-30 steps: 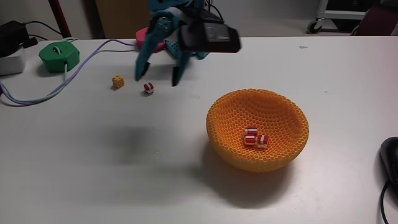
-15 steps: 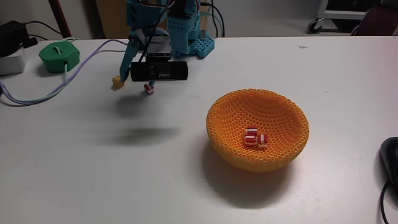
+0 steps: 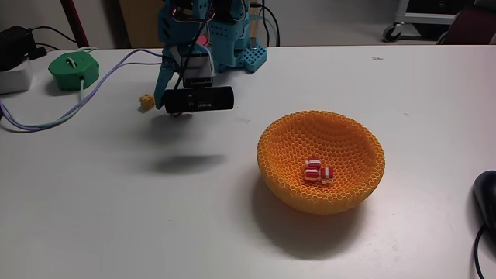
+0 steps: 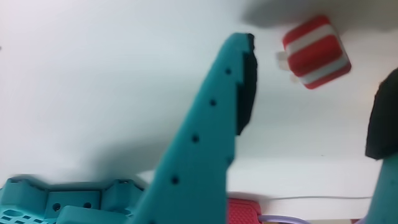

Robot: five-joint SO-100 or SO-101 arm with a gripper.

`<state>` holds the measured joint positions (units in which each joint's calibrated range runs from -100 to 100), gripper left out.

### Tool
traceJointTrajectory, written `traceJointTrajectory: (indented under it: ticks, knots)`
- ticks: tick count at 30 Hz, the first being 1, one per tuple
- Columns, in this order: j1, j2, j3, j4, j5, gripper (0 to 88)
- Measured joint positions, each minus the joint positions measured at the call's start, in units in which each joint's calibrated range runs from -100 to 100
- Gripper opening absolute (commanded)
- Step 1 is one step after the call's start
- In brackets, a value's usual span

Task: Place cube pieces into the yellow basket

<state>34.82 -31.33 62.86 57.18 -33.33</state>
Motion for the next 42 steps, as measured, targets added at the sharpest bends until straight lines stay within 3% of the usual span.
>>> traceJointTrajectory:
  ticks: [4, 7, 13, 18, 21, 25, 28, 32, 35, 37, 42]
  knots:
    - [0.2, 0.0, 2.3, -3.0, -1.4, 16.3]
    - [0.3, -0.1, 3.5, -4.4, -3.1, 0.0]
    - [0.5, 0.2, 3.7, -7.1, -2.9, 0.0]
    - [-1.5, 0.7, -4.9, -5.7, 0.0, 0.0]
    - [-7.6, 3.5, -17.8, -5.1, 2.3, 0.0]
    - [-21.4, 8.5, -35.9, -7.2, 1.2, 0.0]
    - [-33.1, 10.0, -36.4, -15.1, -3.3, 0.0]
    - [-47.6, 11.6, -23.3, -38.6, -12.1, 0.0]
    - [-52.2, 12.2, -17.6, -47.4, -15.9, 18.5]
    - [-53.0, 12.2, -14.4, -52.5, -15.5, 26.8]
    - [-55.1, 12.2, -9.2, -59.5, -12.7, 35.1]
